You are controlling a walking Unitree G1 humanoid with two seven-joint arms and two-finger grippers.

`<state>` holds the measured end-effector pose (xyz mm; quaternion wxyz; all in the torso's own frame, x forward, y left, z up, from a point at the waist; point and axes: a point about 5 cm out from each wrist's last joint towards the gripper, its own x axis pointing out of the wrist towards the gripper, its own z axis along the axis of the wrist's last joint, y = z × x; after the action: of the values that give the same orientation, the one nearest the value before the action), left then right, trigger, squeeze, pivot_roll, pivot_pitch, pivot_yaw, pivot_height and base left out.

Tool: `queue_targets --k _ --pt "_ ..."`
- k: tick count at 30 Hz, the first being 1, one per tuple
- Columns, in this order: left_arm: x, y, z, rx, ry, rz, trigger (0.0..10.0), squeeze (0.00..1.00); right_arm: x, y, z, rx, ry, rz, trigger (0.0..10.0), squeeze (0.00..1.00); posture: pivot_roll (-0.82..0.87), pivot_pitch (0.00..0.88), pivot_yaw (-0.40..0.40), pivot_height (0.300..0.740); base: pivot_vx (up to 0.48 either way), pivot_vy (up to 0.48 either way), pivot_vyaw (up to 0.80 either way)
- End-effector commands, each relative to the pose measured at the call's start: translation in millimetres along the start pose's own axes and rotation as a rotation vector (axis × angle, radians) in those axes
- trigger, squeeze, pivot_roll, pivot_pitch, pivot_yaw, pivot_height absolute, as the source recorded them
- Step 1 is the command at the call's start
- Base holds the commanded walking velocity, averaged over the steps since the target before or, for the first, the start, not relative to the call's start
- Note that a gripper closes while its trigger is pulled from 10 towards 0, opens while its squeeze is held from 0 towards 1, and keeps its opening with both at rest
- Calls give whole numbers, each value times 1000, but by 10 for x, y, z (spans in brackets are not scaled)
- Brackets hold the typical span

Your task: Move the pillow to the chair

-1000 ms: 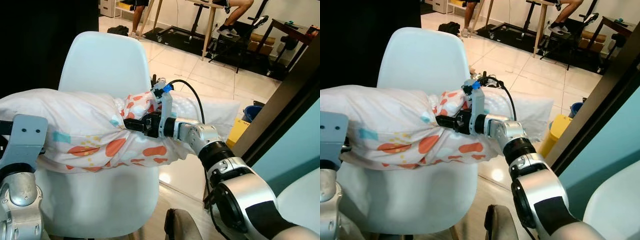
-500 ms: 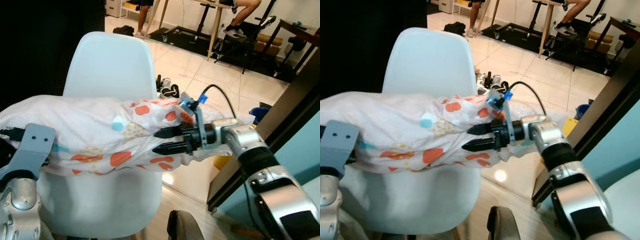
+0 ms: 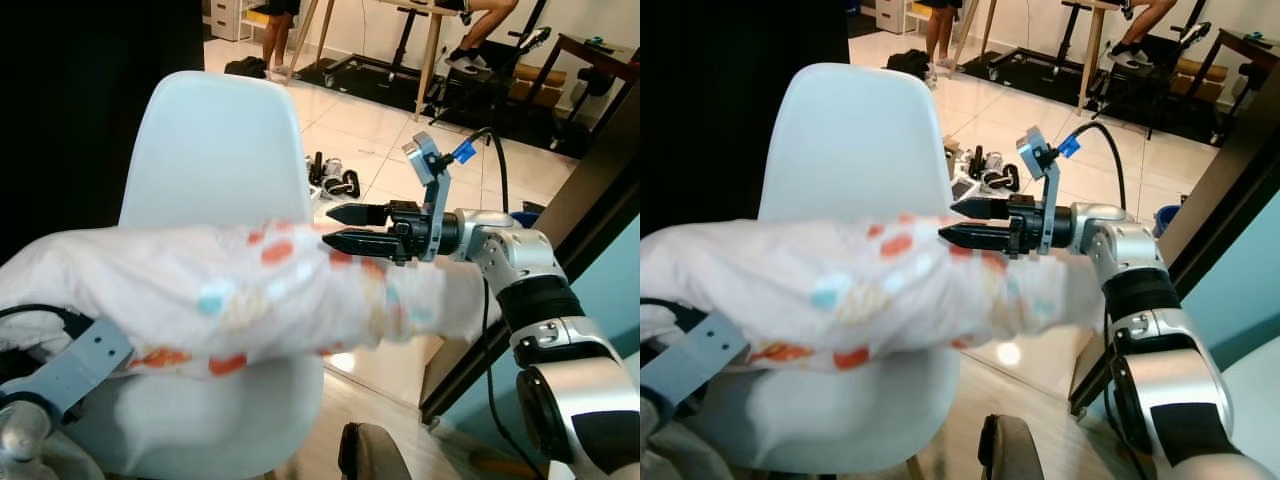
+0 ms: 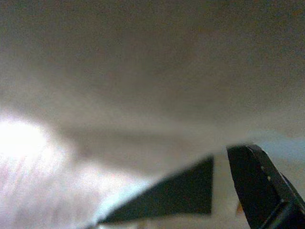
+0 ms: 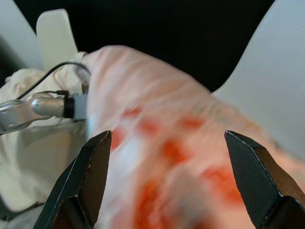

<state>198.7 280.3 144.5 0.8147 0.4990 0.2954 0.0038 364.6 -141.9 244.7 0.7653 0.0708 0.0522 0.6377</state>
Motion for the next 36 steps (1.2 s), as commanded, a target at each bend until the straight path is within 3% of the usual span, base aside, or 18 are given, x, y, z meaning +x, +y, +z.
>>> queue_targets --k 1,3,4,5,6,7,8,9,13,14,15,18,21,27,32,34,35,36 --pt "-69 -69 83 9 -44 -123 10000 0 -37 -28 0 -6 -27 -41 10000 0 36 0 -155 527 0 0 0" --pt "-69 -69 83 9 -44 -123 10000 0 -37 -28 0 -6 -27 -41 10000 0 36 0 -155 527 0 0 0" --pt "-153 -85 164 3 -92 -213 10000 0 -41 -66 -17 -7 -20 -91 10000 0 38 0 -154 527 0 0 0" --pt "-153 -85 164 3 -92 -213 10000 0 -41 -66 -17 -7 -20 -91 10000 0 38 0 -154 527 0 0 0" --pt "-275 -127 254 26 -160 -330 10000 0 -48 -105 -28 -7 -17 -139 10000 0 40 0 -151 527 0 0 0" --pt "-275 -127 254 26 -160 -330 10000 0 -48 -105 -28 -7 -17 -139 10000 0 40 0 -151 527 0 0 0" --pt "-607 -266 432 77 -327 -594 10000 0 -64 -164 -40 -4 -17 -214 10000 0 40 0 -147 527 0 0 0" --pt "-763 -315 505 93 -411 -689 10000 0 -70 -180 -40 -4 -21 -235 10000 0 40 0 -146 527 0 0 0" --pt "-856 -338 546 101 -461 -740 10000 0 -74 -188 -39 -3 -23 -246 10000 0 40 0 -146 527 0 0 0" --pt "-969 -345 606 99 -538 -802 10000 0 -79 -200 -40 1 -31 -261 10000 0 42 0 -145 527 0 0 0" --pt "-969 -345 606 99 -538 -802 10000 0 -79 -200 -40 1 -31 -261 10000 0 42 0 -145 527 0 0 0" --pt "-1104 -277 733 74 -700 -862 10000 0 -87 -222 -59 9 -40 -291 10000 0 49 0 -143 527 0 0 0" --pt "-1115 -169 824 35 -776 -813 10000 0 -86 -236 -74 14 -48 -311 10000 0 47 0 -140 527 0 0 0" --pt "-1015 -35 870 -78 -771 -705 10000 0 -79 -271 -106 20 -56 -354 10000 0 40 0 -137 527 0 0 0" --pt "-1086 -83 773 -27 -732 -786 10000 0 -97 -284 -122 23 -49 -373 10000 0 37 0 -138 527 0 0 0" --pt "-1042 -178 478 124 -471 -862 10000 0 -113 -301 -141 26 -36 -398 10000 0 37 0 -137 527 0 0 0" --pt "-1029 -203 375 176 -385 -889 10000 0 -117 -309 -154 28 -28 -410 10000 0 40 0 -135 527 0 0 0" --pt "-1029 -203 375 176 -385 -889 10000 0 -117 -309 -154 28 -28 -410 10000 0 40 0 -135 527 0 0 0"
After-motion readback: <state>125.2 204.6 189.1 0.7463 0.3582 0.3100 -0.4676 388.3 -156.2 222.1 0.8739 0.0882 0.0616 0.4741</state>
